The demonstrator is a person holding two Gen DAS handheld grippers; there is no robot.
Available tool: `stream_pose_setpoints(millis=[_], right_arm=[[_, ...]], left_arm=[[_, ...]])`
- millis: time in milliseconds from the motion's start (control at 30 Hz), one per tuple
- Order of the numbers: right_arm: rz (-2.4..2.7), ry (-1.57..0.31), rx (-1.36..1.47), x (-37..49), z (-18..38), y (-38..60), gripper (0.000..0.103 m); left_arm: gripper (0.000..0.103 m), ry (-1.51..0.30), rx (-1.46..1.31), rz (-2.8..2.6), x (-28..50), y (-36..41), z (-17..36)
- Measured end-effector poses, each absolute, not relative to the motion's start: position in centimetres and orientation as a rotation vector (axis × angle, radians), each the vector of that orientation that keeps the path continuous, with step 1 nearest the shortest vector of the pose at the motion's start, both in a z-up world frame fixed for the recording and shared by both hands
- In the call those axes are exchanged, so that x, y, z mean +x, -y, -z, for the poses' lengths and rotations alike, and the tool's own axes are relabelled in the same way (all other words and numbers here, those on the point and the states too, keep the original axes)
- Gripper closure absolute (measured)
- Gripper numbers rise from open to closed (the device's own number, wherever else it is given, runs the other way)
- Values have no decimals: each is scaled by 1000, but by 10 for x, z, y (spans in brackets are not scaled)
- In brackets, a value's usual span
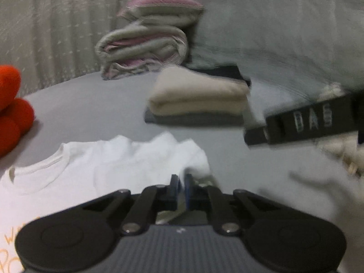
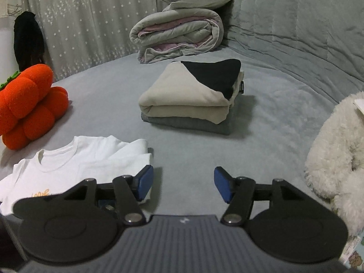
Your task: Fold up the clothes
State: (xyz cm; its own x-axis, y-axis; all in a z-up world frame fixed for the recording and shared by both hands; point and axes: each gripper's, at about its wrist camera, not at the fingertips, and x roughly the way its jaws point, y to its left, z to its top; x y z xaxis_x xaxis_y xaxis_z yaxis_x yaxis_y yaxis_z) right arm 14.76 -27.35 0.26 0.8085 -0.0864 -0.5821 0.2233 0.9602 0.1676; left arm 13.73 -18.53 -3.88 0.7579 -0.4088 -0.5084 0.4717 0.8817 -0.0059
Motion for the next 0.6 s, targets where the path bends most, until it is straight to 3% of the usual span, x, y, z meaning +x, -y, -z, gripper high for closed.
stream_pose_setpoints(millis=[600], right_arm=[[104, -655, 256, 159, 6, 251, 40]], left_arm=[[98, -503, -409, 282, 151, 16, 7]])
